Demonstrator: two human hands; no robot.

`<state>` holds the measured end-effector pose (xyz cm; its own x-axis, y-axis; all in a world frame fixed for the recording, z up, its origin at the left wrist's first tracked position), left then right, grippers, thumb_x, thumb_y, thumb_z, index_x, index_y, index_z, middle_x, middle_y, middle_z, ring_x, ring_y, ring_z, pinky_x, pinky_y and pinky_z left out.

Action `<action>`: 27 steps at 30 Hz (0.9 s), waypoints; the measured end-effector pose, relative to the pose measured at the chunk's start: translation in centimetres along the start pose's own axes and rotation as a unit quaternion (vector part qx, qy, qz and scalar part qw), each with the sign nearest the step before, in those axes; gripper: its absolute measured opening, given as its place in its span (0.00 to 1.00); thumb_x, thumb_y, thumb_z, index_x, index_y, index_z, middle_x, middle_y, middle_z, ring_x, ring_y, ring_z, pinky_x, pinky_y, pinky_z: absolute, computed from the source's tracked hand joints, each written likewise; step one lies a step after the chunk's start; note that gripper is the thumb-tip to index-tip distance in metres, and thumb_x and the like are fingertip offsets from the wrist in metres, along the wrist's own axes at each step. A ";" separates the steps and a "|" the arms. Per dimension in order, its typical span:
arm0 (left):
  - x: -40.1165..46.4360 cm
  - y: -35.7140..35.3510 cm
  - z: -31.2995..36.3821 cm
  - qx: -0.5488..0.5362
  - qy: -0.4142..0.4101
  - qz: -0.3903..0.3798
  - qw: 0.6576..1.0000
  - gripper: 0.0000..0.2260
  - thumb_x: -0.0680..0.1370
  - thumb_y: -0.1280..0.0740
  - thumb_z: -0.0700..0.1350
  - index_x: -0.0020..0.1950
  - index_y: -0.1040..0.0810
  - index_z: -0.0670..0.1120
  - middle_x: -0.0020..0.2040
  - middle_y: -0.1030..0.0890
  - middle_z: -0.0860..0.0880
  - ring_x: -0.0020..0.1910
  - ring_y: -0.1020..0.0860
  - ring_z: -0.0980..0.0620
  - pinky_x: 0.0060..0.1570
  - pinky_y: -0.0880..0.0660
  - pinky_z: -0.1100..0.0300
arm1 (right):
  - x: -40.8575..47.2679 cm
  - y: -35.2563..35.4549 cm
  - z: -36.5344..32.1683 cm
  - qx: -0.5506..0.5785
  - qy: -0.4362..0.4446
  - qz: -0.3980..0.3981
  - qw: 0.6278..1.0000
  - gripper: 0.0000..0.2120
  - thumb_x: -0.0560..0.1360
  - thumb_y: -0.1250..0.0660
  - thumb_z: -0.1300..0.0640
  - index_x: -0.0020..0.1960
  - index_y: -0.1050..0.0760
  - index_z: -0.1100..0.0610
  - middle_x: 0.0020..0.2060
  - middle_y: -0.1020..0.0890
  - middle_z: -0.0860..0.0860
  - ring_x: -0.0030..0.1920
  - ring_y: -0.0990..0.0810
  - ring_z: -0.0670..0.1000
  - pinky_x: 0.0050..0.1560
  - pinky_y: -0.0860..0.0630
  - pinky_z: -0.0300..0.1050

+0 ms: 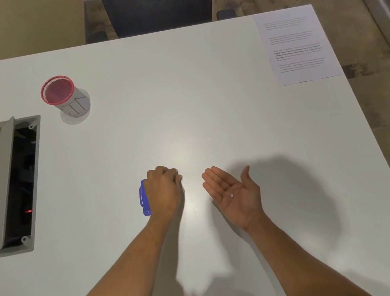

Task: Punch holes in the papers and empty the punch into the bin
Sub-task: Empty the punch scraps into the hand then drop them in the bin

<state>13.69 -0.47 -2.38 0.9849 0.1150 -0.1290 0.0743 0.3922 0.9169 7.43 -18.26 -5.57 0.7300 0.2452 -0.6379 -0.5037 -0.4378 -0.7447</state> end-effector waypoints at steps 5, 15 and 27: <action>0.8 -1.2 0.3 0.045 -0.018 -0.016 0.999 0.08 0.78 0.33 0.43 0.45 0.15 0.42 0.46 0.17 0.44 0.47 0.24 0.40 0.43 0.29 0.50 | 0.0 0.4 -0.3 -0.007 0.001 0.006 1.000 0.38 0.77 0.41 0.35 0.66 0.27 0.70 0.67 0.25 0.65 0.67 0.25 0.63 0.65 0.25 0.57; 0.8 -1.6 0.5 0.060 -0.044 -0.031 0.997 0.07 0.75 0.33 0.36 0.40 0.16 0.40 0.40 0.17 0.43 0.42 0.24 0.40 0.40 0.28 0.48 | 0.2 0.5 0.0 -0.010 -0.007 0.004 1.000 0.38 0.76 0.40 0.36 0.66 0.27 0.70 0.67 0.25 0.65 0.68 0.25 0.63 0.64 0.24 0.56; 1.0 -2.2 0.6 0.135 -0.072 -0.077 0.985 0.07 0.75 0.39 0.34 0.46 0.21 0.41 0.45 0.21 0.44 0.46 0.26 0.42 0.44 0.31 0.50 | -0.2 -0.1 -0.1 -0.002 -0.003 0.002 1.000 0.38 0.77 0.41 0.36 0.66 0.27 0.70 0.67 0.25 0.65 0.68 0.25 0.63 0.64 0.24 0.57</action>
<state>14.57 -1.79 -4.32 0.9692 -0.0657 -0.2372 0.2442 0.1362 0.9601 7.36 -18.38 -5.33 0.7246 0.2488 -0.6427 -0.5052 -0.4425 -0.7409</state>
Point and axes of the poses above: each hand's wrist, its own x-axis towards the middle knuckle, its own y-axis out of the back of the hand, z = x × y, the point moved 6 cm from there along x, towards the middle knuckle
